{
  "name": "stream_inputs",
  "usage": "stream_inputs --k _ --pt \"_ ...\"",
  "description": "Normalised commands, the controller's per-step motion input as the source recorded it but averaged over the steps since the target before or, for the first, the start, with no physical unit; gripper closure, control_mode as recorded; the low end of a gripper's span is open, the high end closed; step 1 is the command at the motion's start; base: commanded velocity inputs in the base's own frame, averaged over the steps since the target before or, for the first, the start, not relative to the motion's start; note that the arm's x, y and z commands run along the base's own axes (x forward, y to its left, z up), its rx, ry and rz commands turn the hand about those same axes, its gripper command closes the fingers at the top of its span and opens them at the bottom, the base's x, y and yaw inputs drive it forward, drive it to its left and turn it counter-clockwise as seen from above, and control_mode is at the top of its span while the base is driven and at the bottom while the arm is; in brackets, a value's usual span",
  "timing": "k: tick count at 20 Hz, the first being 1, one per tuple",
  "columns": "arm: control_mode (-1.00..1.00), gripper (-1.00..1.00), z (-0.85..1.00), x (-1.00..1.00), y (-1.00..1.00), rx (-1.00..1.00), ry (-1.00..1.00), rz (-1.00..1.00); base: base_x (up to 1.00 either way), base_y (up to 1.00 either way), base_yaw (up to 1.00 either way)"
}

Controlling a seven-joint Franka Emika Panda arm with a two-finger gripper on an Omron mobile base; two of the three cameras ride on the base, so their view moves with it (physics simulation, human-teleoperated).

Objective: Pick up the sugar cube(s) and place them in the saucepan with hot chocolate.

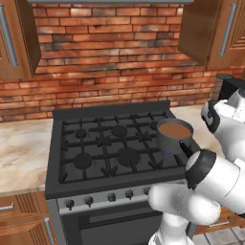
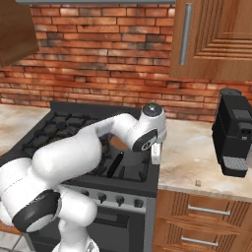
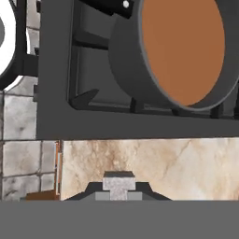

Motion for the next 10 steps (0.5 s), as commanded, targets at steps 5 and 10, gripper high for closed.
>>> stream_inputs --k 5,10 --pt "-1.00 1.00 0.71 -0.11 0.58 -0.14 0.03 0.00 0.00 0.00 0.00" --pt "-1.00 1.00 0.61 0.00 0.50 -0.10 0.11 0.00 0.00 0.00 0.00"
